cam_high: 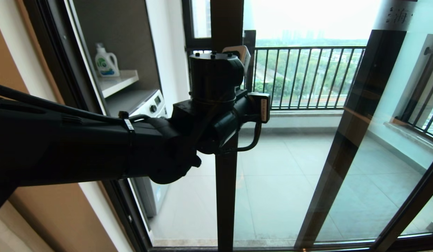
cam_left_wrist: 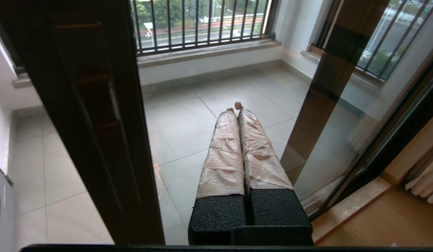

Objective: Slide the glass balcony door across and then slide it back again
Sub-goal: Close the slid door

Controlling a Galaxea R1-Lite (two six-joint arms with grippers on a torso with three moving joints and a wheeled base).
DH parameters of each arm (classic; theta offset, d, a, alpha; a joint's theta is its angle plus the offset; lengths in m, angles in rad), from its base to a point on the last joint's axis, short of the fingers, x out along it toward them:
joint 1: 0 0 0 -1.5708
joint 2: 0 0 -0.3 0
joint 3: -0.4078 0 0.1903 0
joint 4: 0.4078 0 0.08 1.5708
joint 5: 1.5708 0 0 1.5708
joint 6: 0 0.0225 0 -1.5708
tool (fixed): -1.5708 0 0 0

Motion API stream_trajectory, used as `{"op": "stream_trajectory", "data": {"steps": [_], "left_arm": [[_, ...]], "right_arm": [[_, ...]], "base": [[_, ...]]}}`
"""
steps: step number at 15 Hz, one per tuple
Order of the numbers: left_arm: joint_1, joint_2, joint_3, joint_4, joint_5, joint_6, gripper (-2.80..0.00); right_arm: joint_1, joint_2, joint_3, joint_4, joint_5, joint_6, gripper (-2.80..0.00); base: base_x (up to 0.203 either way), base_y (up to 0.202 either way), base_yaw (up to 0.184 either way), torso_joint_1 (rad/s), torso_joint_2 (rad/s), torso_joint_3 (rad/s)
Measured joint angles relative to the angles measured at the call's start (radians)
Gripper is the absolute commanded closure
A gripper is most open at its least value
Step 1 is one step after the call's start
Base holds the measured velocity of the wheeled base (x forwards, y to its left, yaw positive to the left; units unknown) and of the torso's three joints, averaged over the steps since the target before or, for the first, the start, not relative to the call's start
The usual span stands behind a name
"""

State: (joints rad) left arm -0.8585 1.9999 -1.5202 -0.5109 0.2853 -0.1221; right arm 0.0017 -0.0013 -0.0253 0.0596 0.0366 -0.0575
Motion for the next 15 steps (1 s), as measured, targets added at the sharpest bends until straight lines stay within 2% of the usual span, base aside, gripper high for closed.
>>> {"op": "stream_trajectory", "data": {"steps": [3,7,10,12,15], "left_arm": [[-0.027,0.087,-0.079,-0.005,0.020,0.001,0.00],[-0.029,0.194,-0.152,-0.009,0.113,0.007,0.00],[0.024,0.236,-0.184,-0.013,0.176,0.004,0.00],[0.064,0.238,-0.190,-0.054,0.177,0.003,0.00],[0.083,0.237,-0.195,-0.064,0.175,0.009,0.00]], "right_arm": [[0.000,0.000,0.000,0.000,0.000,0.000,0.00],[0.000,0.000,0.000,0.000,-0.001,0.000,0.00],[0.000,0.000,0.000,0.000,0.000,0.000,0.00],[0.000,0.000,0.000,0.000,0.000,0.000,0.00],[0.000,0.000,0.000,0.000,0.000,0.000,0.00]], "base": [[0.000,0.000,0.000,0.000,0.00,0.000],[0.000,0.000,0.000,0.000,0.00,0.000],[0.000,0.000,0.000,0.000,0.00,0.000],[0.000,0.000,0.000,0.000,0.00,0.000],[0.000,0.000,0.000,0.000,0.00,0.000]]}}
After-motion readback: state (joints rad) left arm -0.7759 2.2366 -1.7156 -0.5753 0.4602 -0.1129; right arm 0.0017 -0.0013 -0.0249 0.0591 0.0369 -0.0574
